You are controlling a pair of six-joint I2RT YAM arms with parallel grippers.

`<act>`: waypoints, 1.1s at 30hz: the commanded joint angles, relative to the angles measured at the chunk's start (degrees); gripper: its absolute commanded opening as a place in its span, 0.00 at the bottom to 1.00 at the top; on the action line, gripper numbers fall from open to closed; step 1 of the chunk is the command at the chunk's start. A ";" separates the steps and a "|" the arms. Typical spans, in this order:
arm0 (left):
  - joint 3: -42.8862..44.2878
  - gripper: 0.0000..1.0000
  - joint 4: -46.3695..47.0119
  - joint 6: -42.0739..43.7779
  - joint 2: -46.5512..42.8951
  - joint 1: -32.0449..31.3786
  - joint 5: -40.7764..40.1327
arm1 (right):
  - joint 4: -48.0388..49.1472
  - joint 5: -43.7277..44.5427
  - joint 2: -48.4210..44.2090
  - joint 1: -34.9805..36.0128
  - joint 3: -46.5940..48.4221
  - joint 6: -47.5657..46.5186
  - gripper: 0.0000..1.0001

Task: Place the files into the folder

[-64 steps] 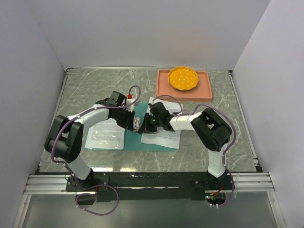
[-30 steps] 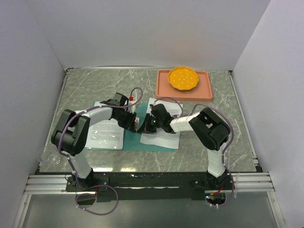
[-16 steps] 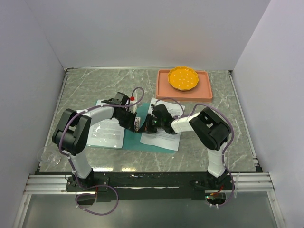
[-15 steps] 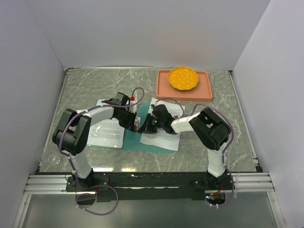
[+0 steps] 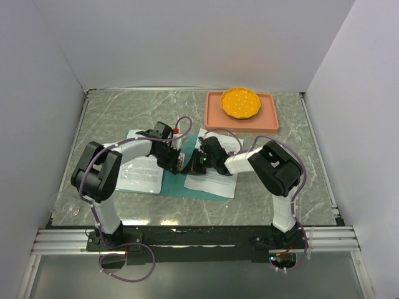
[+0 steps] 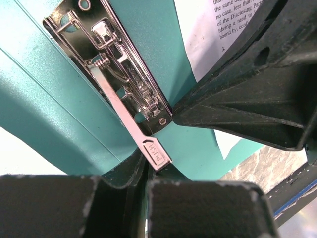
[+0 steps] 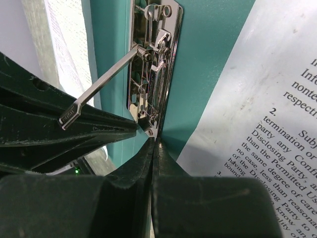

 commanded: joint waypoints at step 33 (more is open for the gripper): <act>24.86 0.14 -0.80 0.06 9.26 10.81 -4.85 | 14.02 -5.39 -5.35 -0.15 -5.93 -4.74 0.00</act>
